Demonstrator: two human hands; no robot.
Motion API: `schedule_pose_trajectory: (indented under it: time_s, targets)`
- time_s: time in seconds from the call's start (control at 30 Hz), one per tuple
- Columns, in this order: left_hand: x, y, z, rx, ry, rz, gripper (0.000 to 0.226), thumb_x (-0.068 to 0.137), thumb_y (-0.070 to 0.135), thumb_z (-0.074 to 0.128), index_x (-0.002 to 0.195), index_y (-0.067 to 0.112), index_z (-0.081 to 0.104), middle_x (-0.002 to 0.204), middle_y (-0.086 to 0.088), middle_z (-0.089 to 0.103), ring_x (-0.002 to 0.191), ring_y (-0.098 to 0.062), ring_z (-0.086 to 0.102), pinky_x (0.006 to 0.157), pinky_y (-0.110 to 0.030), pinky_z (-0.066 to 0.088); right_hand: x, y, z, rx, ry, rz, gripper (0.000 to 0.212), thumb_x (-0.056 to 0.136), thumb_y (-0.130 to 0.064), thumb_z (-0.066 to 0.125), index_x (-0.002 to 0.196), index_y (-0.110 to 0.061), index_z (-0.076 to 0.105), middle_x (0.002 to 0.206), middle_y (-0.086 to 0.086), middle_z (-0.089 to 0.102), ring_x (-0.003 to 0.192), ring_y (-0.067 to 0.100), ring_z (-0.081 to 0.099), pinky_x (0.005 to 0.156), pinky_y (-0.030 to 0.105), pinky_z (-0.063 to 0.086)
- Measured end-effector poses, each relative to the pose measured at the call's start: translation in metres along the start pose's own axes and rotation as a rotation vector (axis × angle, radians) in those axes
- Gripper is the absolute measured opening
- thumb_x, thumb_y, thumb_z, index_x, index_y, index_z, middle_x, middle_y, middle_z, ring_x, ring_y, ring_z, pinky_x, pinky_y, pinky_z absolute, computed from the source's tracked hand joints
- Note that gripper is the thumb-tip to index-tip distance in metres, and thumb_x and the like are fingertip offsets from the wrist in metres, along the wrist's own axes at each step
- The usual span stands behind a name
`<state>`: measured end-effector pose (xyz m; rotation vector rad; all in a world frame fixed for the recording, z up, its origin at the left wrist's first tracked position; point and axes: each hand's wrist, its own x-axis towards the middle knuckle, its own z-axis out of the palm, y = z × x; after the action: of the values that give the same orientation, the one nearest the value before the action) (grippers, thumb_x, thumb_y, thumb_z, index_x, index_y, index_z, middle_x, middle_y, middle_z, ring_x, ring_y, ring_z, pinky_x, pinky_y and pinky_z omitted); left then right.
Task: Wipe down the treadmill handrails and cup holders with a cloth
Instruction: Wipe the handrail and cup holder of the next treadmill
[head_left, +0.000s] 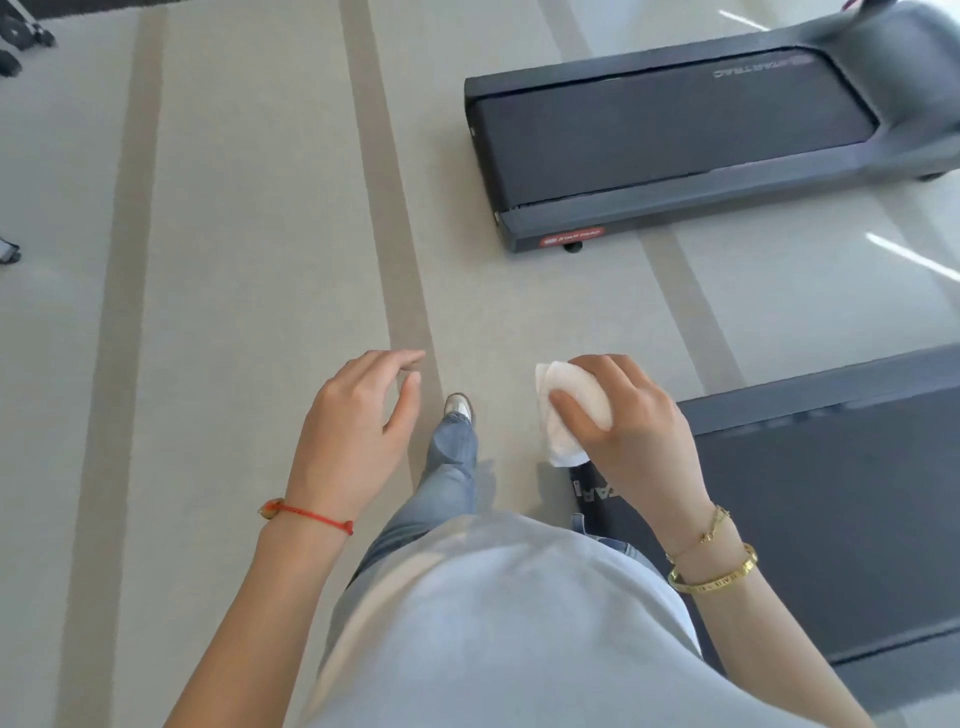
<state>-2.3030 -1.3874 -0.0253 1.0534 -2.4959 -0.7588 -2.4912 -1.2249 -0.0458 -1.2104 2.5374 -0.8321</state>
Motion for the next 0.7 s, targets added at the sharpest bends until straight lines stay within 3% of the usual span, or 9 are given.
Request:
schedule_pose_trajectory:
  time_s: [0.23,0.4,0.7]
  targets:
    - [0.166,-0.017,-0.002,-0.022,-0.094,0.162,0.024,0.099,0.017,0.052,0.117,0.014,0.067,0.111,0.002,0.068,0.106,-0.016,0.063,0.095,-0.033,0.048,0.111,-0.001,0.009,-0.059,0.130,0.162,0.027,0.091,-0.046,0.060,0.112,-0.029,0.061,0.113,-0.010,0.062,0.087,0.021,0.060,0.069,0.026,0.038]
    - [0.270,-0.013,0.006,-0.016,-0.187,0.307,0.024,0.099,0.018,0.052,0.118,0.015,0.066,0.111,0.003,0.068,0.105,-0.013,0.061,0.091,-0.020,0.042,0.179,0.000,0.003,-0.041,0.259,0.279,0.025,0.091,-0.044,0.062,0.110,-0.029,0.061,0.112,-0.011,0.062,0.087,0.019,0.060,0.073,0.033,0.048]
    - [0.399,0.027,0.054,-0.041,-0.380,0.506,0.024,0.099,0.017,0.052,0.117,0.015,0.066,0.112,0.003,0.068,0.104,-0.015,0.063,0.092,-0.030,0.049,0.245,0.036,-0.012,-0.075,0.416,0.516,0.023,0.091,-0.042,0.062,0.108,-0.027,0.062,0.107,-0.010,0.063,0.084,0.019,0.060,0.071,0.032,0.049]
